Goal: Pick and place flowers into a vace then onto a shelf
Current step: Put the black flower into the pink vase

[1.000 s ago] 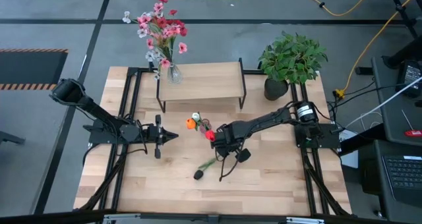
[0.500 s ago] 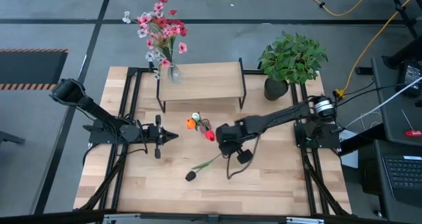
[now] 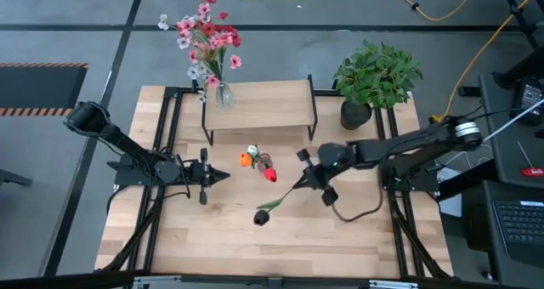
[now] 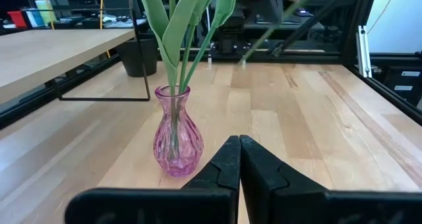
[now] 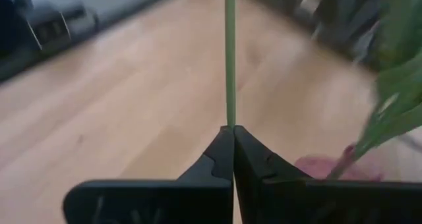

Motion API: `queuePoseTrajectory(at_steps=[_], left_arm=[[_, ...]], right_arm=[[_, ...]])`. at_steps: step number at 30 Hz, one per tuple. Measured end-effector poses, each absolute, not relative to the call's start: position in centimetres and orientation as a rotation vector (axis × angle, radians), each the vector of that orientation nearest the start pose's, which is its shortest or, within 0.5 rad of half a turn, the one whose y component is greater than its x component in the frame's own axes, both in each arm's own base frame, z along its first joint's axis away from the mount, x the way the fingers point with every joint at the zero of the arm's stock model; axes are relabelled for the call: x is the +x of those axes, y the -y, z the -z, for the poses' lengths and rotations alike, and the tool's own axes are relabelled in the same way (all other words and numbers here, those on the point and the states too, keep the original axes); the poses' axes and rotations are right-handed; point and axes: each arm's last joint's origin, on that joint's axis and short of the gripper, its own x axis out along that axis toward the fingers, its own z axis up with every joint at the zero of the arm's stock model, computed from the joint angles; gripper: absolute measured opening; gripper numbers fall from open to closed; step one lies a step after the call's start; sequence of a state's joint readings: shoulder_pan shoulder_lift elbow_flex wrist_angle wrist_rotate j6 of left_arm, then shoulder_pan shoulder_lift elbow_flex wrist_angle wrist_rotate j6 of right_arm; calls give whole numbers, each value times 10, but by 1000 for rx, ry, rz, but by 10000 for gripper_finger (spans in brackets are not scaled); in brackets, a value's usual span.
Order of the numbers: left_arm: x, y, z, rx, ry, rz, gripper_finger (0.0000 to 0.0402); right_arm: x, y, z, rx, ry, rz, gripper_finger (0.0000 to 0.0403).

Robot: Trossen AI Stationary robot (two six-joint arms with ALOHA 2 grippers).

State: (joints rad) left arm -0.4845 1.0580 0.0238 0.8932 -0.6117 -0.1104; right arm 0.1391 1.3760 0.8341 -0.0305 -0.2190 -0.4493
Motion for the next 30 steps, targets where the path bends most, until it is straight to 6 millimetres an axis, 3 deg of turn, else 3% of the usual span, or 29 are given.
queuePoseTrajectory(at_steps=[6,12,17,22,30], left_arm=[[147,59,-141,-37,-113,-136,2],[147,59,-140,-35,-116,-136,3],[147,59,-140,-34,-117,-136,2],[147,59,-140,-33,-119,-135,2],[147,59,-140,-44,-118,-136,2]], right_arm=[[276,-27,-259,-360,-297,-467,0],[280,-7,-280,-323,-74,-489,0],[281,7,-289,-343,12,-432,0],[293,17,-284,-311,60,-436,0],[322,32,-250,-272,97,-447,0]])
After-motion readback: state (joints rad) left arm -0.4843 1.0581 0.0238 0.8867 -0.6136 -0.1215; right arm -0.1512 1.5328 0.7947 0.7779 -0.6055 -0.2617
